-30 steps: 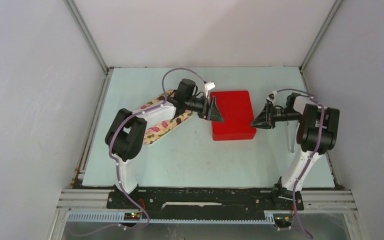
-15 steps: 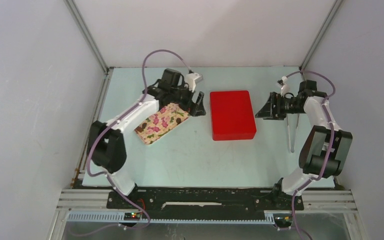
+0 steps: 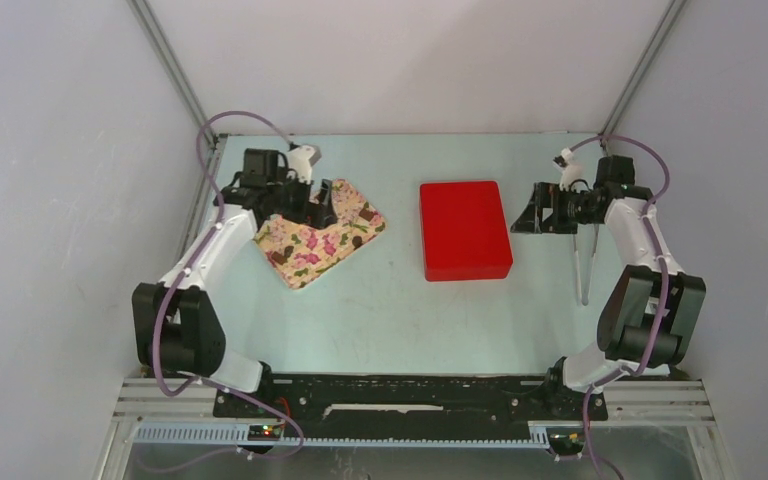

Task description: Pack the chocolate

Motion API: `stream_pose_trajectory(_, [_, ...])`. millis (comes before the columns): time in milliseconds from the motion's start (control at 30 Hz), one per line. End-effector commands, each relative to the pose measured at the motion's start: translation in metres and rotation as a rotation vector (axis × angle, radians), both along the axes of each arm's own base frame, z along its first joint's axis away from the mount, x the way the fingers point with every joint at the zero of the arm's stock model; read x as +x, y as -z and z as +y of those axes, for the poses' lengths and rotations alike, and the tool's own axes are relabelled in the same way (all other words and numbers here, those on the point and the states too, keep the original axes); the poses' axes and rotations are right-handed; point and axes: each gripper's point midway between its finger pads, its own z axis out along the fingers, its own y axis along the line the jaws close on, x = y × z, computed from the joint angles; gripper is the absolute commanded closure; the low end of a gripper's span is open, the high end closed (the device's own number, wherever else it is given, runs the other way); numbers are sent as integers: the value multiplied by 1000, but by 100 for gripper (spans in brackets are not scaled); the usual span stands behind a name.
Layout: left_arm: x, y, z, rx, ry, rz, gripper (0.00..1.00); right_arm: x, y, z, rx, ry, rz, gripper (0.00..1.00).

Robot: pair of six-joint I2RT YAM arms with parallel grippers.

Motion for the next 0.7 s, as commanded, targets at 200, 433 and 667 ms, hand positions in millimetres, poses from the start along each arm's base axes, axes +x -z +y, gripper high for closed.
stream_pose_trajectory(200, [4, 4, 87, -9, -262, -76, 0, 34, -27, -43, -299, 221, -184, 0])
stream_pose_trajectory(433, [5, -40, 109, 55, -361, -283, 0, 49, -53, -33, -292, 238, -301, 1])
stream_pose_trajectory(667, [-1, -130, 137, 112, -516, -385, 0, 54, -116, -15, -266, 242, -465, 0])
